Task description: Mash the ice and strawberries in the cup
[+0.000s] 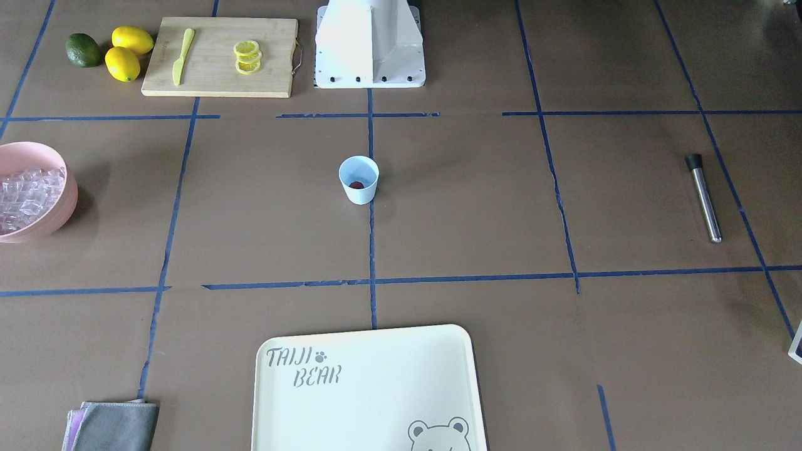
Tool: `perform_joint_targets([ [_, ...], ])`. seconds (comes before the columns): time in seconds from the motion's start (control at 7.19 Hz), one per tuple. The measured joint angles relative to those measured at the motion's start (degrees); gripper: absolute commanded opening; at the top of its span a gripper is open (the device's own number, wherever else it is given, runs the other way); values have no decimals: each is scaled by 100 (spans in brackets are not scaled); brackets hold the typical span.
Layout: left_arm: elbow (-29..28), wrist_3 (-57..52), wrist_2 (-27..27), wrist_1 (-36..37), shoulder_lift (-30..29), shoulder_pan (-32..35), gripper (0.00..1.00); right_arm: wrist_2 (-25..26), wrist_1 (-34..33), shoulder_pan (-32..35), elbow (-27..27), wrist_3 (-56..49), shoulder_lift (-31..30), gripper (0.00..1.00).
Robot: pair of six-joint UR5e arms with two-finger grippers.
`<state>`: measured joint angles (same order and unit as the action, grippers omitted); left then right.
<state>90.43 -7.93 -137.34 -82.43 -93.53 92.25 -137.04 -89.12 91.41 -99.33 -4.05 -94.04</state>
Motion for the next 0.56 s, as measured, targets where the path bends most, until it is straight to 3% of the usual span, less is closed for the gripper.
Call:
perform_joint_targets([
  [0.56,205,2,11,-19,300,-5,100,-1,0,0,-9,1,-9,99],
])
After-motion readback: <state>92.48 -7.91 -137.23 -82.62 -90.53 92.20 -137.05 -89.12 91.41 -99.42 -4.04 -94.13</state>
